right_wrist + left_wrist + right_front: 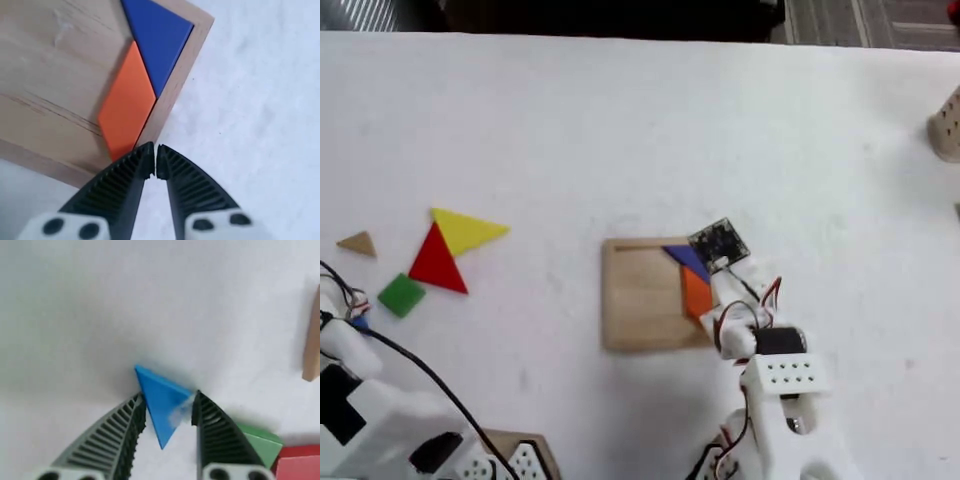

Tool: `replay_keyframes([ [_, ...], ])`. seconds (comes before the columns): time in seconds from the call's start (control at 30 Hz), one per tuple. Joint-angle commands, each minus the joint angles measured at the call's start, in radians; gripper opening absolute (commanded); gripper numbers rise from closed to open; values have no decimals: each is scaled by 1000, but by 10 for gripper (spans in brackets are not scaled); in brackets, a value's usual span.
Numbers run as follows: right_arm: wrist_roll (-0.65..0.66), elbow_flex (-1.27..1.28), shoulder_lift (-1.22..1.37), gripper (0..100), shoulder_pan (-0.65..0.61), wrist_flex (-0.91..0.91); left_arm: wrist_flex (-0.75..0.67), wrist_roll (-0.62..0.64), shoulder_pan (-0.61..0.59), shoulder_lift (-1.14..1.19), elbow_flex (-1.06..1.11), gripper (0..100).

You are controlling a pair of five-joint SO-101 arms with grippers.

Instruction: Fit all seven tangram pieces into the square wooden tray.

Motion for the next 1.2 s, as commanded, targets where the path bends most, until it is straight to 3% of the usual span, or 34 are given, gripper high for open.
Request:
replay_keyframes([
  [0.0, 14, -6, -18, 20, -10, 2, 66, 3, 4, 96, -129, 103],
  [0.43, 14, -6, -18, 20, -10, 2, 81, -68, 35, 162, -195, 99],
  [0.53, 14, -6, -18, 20, -10, 2, 124, -124, 59, 101, -193, 99],
  [0.8, 14, -6, -18, 20, -10, 2, 262, -137, 82, -217, -195, 101],
  [0.93, 14, -6, -18, 20, -10, 2, 356, -230, 179, -323, -195, 102],
  [1.17, 14, -6, -27, 20, 21, 73, 453, -351, 490, -392, -195, 99],
])
